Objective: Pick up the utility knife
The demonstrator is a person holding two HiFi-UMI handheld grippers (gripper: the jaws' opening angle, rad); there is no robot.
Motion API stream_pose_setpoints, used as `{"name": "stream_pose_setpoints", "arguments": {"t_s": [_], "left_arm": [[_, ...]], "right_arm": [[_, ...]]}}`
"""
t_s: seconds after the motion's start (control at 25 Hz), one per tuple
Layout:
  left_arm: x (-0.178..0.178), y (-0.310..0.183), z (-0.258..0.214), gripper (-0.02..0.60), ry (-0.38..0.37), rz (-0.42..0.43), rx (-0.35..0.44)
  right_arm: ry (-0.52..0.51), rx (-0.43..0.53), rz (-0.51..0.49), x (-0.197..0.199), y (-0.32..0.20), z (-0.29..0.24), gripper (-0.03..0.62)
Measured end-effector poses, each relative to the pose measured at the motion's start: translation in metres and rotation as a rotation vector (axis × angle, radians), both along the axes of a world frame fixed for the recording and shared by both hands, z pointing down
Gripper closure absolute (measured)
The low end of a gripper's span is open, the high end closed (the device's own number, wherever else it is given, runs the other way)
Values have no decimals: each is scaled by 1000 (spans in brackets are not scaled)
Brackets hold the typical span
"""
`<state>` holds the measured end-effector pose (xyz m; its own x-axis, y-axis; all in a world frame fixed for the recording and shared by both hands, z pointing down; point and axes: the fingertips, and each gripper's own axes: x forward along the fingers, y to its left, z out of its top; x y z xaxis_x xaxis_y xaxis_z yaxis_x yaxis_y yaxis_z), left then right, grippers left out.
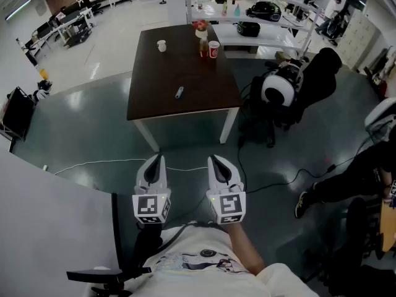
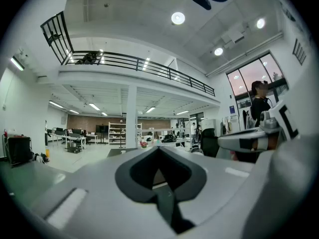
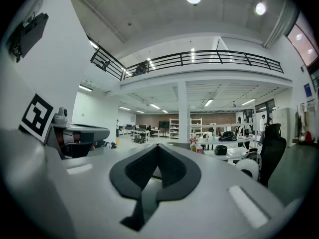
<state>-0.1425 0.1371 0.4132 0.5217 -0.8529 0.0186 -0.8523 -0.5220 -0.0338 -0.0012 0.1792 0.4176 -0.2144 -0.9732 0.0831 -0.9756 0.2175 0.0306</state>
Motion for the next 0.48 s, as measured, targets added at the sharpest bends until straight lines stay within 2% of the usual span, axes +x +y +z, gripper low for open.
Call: {"name": "stream_pose_setpoints", "arguments": {"t_s": [0.48], "left_arm": [[8,-2,4,583,3,-6,-15]], "right_arm": [[-17,-4,4,7,-3,1,594]]}}
